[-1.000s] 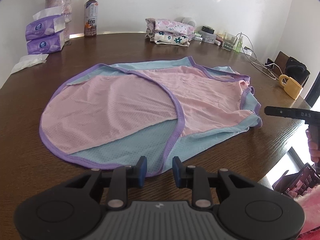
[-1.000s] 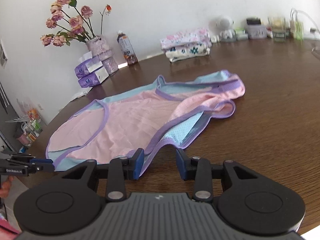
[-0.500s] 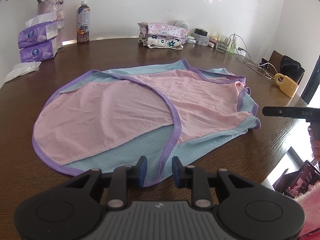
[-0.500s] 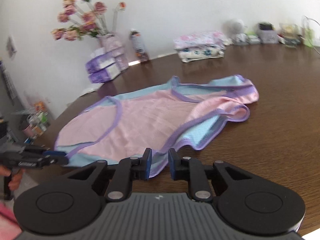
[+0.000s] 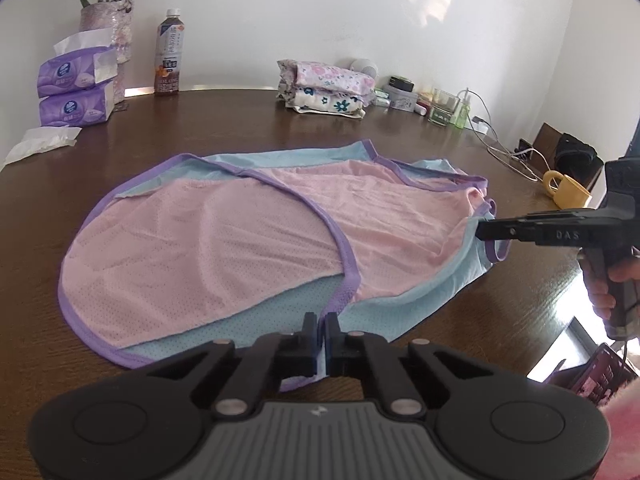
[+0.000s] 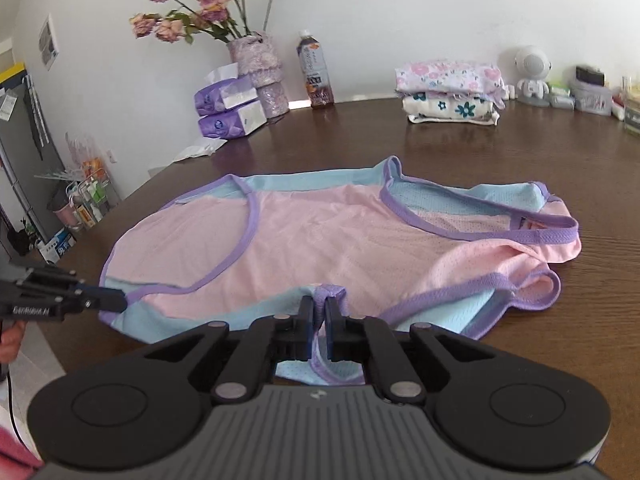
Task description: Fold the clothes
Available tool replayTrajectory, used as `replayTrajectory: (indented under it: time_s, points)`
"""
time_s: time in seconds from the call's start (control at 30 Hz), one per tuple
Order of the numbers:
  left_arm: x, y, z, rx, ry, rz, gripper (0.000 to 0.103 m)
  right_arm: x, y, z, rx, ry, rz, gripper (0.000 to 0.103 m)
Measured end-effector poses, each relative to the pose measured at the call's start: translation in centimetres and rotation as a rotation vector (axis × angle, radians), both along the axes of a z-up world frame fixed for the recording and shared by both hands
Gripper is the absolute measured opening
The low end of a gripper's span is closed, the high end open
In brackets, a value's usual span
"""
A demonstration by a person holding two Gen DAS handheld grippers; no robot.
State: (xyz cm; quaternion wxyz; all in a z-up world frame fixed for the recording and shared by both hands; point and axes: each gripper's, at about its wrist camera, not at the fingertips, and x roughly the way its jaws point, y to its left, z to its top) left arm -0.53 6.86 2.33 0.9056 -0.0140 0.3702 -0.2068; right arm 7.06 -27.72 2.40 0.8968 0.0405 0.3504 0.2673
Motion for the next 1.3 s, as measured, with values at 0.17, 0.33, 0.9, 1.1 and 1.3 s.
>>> replayTrajectory:
  time_s: [0.17, 0.33, 0.9, 1.1, 1.3]
  points:
    - [0.8, 0.1, -0.5, -0.027, 0.029, 0.019, 0.003, 1.4, -0.4, -1.5, 0.036, 0.082, -0.028, 0.011]
    - [0.9, 0.6, -0.6, -0.064, 0.045, 0.008, 0.012, -0.5, -2.4, -0.9, 0.097, 0.064, -0.022, 0.028]
    - [0.5, 0.1, -0.4, -0.033, 0.052, -0.063, 0.001, -0.9, -0.6, -0.4, 0.013, 0.073, 0.108, 0.002]
    - [0.3, 1.8, 1.0, -0.113, 0.105, -0.095, 0.001, -0.6, -5.2, 1.9, 0.216, 0.242, 0.111, 0.002]
    - [0.7, 1.9, -0.2, -0.071, 0.187, -0.099, 0.000, -0.9, -4.1, -0.3, 0.105, 0.337, 0.113, 0.002]
